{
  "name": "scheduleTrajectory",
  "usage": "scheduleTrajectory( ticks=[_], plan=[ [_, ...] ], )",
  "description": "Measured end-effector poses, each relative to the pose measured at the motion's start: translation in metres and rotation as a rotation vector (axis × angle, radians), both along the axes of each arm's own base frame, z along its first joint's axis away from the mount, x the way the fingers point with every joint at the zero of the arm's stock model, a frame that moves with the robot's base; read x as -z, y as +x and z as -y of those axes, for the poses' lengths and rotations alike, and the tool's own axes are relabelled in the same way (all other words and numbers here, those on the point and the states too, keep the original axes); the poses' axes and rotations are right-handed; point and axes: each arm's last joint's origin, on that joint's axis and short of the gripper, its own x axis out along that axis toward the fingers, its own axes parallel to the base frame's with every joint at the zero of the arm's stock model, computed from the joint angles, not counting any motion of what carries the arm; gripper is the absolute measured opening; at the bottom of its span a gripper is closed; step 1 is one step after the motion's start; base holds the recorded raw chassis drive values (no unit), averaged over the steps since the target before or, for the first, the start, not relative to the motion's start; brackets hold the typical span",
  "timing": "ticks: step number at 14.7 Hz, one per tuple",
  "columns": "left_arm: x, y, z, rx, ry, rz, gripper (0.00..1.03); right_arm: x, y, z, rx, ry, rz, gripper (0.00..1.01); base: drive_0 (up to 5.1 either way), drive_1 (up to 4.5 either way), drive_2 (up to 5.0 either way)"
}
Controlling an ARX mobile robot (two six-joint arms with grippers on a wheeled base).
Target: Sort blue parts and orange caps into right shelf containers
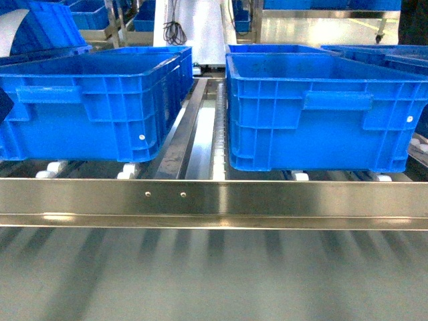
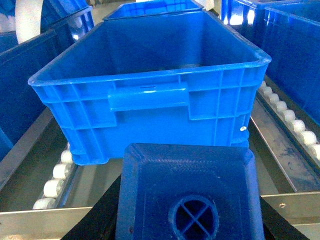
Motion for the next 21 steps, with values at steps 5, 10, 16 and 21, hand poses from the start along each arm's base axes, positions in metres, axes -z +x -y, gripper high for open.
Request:
scheduleTrajectory(
  ticks=[5,10,16,21],
  plan=[
    [0.000,0.000,0.000,0.000,0.000,0.000,0.44,0.000,0.000,0.000,0.000,0.000,0.000,0.44,0.0,0.00,0.0],
    [0.000,0.000,0.001,0.009,-0.001,0.002,0.44,0.015,0.033,-0.004,0.733,-0.336,0.111,0.44,0.0,0.00,0.0],
    [0.000,0.000,0.000,0.001,0.000,0.002,0.44,0.026,0.073,0.047,1.173,-1.139,-0.702,0.44,0.0,0.00,0.0],
    [-0.001,0.000,-0.001,-0.005,0.002,0.006,0.44,-0.010,-0.005,0.051,0.318,-0.671,0.076,0.44,0.0,0.00,0.0]
  ],
)
